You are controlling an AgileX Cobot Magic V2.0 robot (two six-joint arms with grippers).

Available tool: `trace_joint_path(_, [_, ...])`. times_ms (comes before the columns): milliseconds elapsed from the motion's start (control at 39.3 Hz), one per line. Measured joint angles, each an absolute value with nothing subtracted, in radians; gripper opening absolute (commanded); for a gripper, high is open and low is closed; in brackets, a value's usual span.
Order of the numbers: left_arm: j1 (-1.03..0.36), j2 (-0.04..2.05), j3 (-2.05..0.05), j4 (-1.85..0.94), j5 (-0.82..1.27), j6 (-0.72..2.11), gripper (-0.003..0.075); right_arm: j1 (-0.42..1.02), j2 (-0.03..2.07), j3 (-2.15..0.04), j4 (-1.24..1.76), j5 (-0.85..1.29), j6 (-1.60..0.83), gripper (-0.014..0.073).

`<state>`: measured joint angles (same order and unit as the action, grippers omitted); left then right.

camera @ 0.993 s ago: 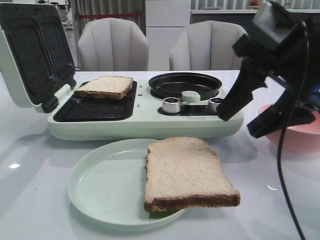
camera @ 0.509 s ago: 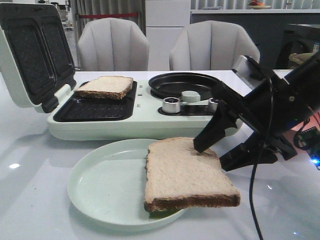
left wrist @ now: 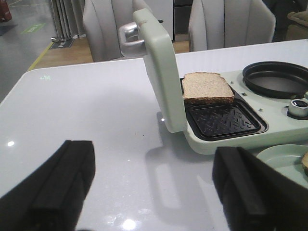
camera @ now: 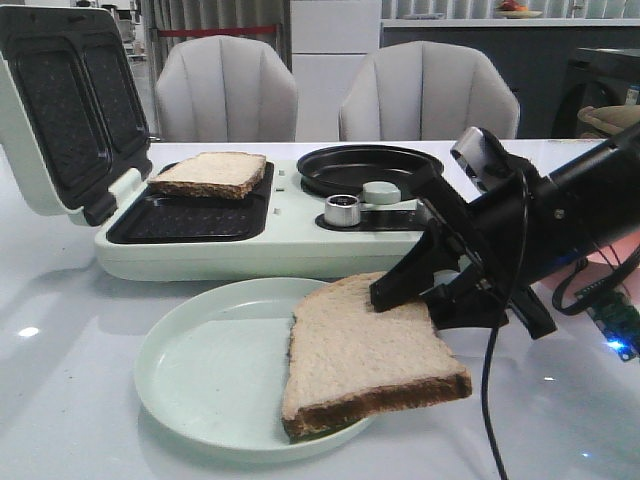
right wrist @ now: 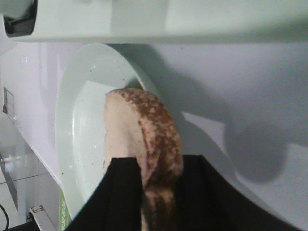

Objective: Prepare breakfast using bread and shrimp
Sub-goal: 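Lift the slice with the right gripper toward the sandwich maker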

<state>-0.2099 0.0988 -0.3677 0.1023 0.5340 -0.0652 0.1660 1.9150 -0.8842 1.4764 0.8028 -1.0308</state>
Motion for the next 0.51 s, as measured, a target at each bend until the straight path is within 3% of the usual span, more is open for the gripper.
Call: trace_joint_path(509, [-0.21,0.099,-0.368,0.102,0.534,-0.065,0.0565,0.166,1.746,-0.907,1.506,0.849,-1.167,0.0185])
